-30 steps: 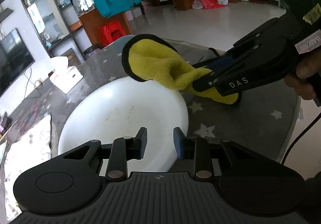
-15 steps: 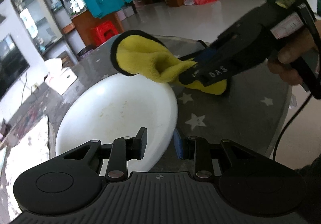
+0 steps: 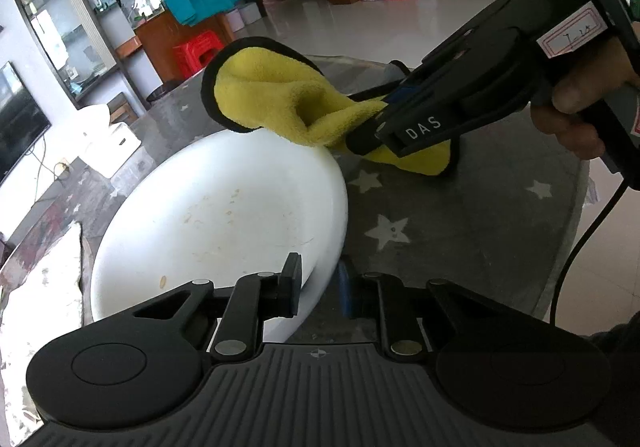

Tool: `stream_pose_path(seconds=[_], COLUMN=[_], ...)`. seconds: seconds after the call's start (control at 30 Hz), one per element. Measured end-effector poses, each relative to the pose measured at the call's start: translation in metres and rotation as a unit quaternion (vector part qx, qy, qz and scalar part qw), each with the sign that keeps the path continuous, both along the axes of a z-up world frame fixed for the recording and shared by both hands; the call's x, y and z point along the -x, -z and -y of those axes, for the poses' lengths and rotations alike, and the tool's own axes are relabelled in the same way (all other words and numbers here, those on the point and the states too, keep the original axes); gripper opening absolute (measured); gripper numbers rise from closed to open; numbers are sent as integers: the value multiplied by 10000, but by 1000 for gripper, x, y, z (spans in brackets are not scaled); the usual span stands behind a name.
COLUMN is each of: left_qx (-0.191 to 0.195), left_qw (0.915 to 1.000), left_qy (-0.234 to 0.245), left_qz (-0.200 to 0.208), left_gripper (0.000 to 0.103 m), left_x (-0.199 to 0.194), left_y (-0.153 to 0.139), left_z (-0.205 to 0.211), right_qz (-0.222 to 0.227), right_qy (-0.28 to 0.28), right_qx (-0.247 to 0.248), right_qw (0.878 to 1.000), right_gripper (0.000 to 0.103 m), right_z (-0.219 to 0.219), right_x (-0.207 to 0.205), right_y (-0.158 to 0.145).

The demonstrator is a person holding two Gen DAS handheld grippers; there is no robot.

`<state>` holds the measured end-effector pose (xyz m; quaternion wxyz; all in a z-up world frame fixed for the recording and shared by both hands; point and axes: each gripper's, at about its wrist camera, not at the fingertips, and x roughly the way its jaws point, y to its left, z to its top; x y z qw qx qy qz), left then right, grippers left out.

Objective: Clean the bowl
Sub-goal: 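Carry the yellow cloth away from the bowl and lower it to the table, right gripper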

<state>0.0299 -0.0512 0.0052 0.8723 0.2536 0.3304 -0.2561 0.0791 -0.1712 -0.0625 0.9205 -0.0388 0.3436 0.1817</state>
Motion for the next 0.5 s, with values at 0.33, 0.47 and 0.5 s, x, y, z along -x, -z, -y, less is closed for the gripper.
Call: stream_pose_path(seconds=[0.33,0.47,0.5], left_qx=[-138,-117,-125], left_qw=[9986,9976,9972], left_qy=[-483,-674,-728], left_qz=[138,125,129], left_gripper=[19,19,20], left_x=[-18,-29,-32], left_y=[1,-1,-1], left_z=[-18,-29,-32], right_qz=[-15,10,23], right_qy=[-34,-75,-85], right_qx=[-34,-28,-29], right_qw=[10000,10000,10000], right_gripper=[21,21,21], right_z=[-8,-15,-17], right_x=[-14,-22,-25], right_y=[2,3,3])
